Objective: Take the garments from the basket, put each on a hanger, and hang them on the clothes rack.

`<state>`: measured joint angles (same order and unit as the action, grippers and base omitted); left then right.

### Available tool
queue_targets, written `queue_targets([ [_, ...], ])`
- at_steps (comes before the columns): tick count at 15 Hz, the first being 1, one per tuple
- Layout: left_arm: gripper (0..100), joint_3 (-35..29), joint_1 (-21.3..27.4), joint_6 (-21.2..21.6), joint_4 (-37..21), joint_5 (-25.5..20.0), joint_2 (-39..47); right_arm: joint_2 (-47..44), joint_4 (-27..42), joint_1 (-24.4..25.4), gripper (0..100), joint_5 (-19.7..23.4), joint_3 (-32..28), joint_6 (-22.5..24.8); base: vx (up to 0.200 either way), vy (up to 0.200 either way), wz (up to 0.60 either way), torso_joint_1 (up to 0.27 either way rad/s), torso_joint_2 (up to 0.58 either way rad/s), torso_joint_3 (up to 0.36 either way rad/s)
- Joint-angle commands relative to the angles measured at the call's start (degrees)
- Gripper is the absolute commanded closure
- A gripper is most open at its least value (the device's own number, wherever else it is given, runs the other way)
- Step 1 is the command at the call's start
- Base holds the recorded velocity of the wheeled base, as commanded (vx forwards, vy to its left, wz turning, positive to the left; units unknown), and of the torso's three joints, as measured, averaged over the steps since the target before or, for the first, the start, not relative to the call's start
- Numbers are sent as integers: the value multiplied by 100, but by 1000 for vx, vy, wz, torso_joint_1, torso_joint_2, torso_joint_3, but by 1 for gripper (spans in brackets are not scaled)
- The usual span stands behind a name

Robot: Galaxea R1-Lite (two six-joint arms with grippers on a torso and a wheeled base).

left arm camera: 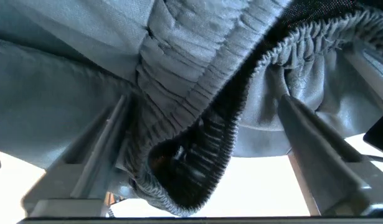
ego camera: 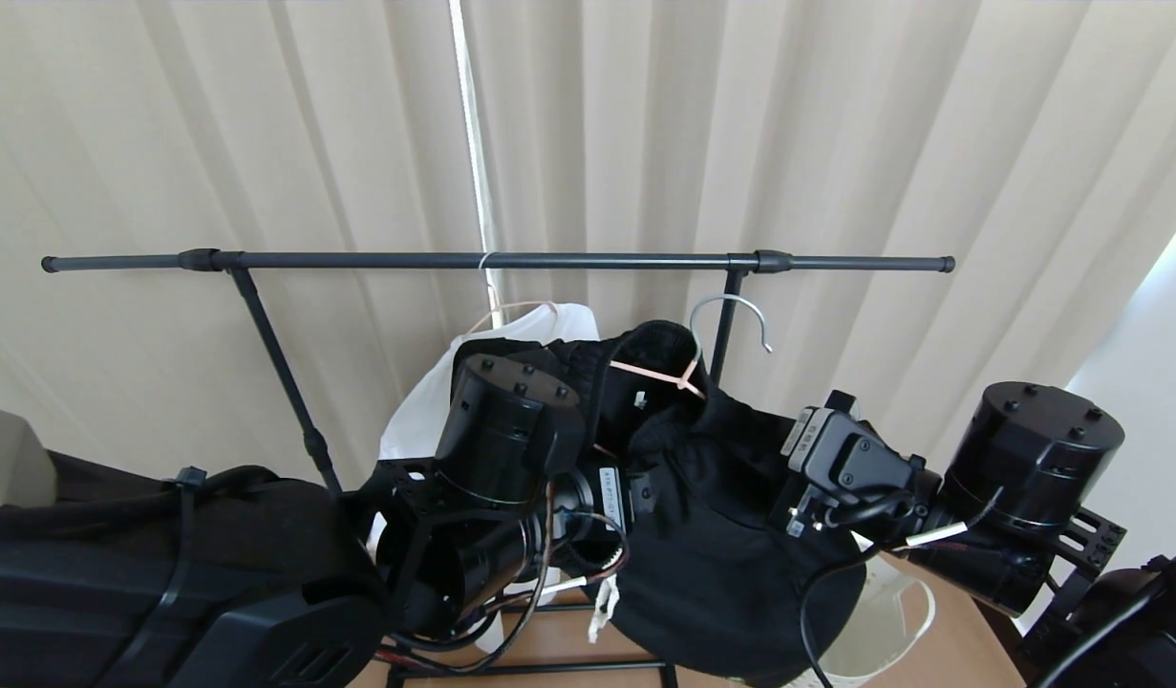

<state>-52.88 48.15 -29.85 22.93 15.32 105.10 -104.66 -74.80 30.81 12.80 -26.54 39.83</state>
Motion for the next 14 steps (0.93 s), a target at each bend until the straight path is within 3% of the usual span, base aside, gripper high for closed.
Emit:
queue_targets([
  [1,0,6,10,6,1,6,-15,-46,1,-13,100,3,-18,-1,0,0,0,0,0,0],
  [8,0,314,177,314,54,-3,-341,-257,1,-294,100,126,-115,-10,0,0,0,0,0,0],
  [11,0,630,177,674,528,-12,-464,-371,1,-479,100,293,-167,-19,0,0,0,0,0,0],
  [14,0,700,177,744,572,-12,-595,-433,-8,-611,100,495,-167,-19,0,0,0,0,0,0],
])
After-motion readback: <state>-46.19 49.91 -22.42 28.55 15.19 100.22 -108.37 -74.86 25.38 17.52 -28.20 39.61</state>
